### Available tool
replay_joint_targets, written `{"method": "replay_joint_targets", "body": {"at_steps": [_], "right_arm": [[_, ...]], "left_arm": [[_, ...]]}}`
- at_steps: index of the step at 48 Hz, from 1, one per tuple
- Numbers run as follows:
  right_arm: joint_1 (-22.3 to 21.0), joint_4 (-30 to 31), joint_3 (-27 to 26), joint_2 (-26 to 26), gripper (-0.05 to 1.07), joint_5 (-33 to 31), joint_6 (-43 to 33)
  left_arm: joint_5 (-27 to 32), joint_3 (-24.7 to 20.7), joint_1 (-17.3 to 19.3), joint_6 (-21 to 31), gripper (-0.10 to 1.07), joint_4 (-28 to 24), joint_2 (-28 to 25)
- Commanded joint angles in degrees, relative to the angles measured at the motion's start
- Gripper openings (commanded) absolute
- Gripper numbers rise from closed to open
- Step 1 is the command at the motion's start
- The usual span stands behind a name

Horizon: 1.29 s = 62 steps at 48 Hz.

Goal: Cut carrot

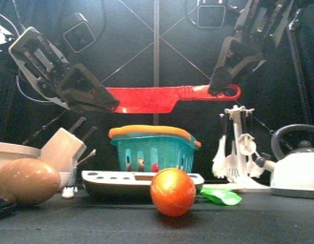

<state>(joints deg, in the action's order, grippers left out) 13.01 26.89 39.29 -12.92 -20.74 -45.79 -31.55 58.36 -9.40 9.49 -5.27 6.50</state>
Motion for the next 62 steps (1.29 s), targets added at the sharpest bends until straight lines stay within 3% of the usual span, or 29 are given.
{"method": "replay_joint_targets", "body": {"at_steps": [1,12,26,38,48,62], "right_arm": [[1.4,-0.9,-1.1,-0.4,0.42,0.3,-0.2],[6.7,-2.8,-1.2,2.6,0.42,-0.4,-0.4],[7.7,-3.6,-1.5,6.2,0.42,-1.3,-0.4],[8.1,-3.6,-1.7,7.6,0.42,-2.3,-0.4],[8.7,-4.2,-3.0,9.0,0.42,-3.4,-0.4],[8.9,-3.9,-3.5,10.9,0.42,-4.8,-0.3]], "left_arm": [[-0.3,-2.0,-2.4,-0.1,0.32,0.7,-1.2],[-0.3,-5.0,-8.4,-0.2,0.32,6.4,-6.5],[-0.3,-8.0,-14.5,-0.4,0.32,12.7,-11.4],[-0.2,-8.8,-17.0,-1.6,0.31,19.8,-15.5],[0.2,-10.5,-19.1,-7.0,0.31,25.6,-17.6],[0.3,-11.3,-19.5,-10.7,0.31,29.5,-17.8]]}}
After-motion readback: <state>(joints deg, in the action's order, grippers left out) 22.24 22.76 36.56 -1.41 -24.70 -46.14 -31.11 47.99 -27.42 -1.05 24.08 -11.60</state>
